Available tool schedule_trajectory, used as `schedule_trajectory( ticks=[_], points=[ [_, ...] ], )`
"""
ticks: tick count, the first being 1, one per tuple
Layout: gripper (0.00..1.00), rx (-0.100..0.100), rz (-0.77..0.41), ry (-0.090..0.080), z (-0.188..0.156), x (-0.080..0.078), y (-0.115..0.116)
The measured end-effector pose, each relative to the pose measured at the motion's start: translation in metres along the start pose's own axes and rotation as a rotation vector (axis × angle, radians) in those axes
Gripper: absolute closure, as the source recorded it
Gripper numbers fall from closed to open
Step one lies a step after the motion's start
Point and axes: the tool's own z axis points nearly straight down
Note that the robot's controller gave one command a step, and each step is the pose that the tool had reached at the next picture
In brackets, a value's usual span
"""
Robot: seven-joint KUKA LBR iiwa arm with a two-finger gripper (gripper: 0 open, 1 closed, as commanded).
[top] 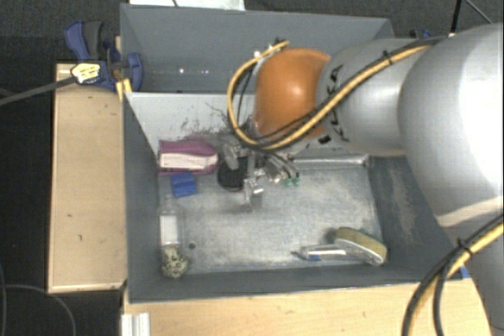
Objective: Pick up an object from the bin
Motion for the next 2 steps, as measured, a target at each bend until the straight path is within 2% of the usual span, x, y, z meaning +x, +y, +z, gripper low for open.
schedule_trajectory(
  ticks=[1, 2],
  points=[
    [0.0, 0.0, 0.041, 0.003, 0.0, 0.012, -0.003],
    [0.0, 0.0, 0.124, 0.003, -0.001, 0.02, -0.019]
  ],
)
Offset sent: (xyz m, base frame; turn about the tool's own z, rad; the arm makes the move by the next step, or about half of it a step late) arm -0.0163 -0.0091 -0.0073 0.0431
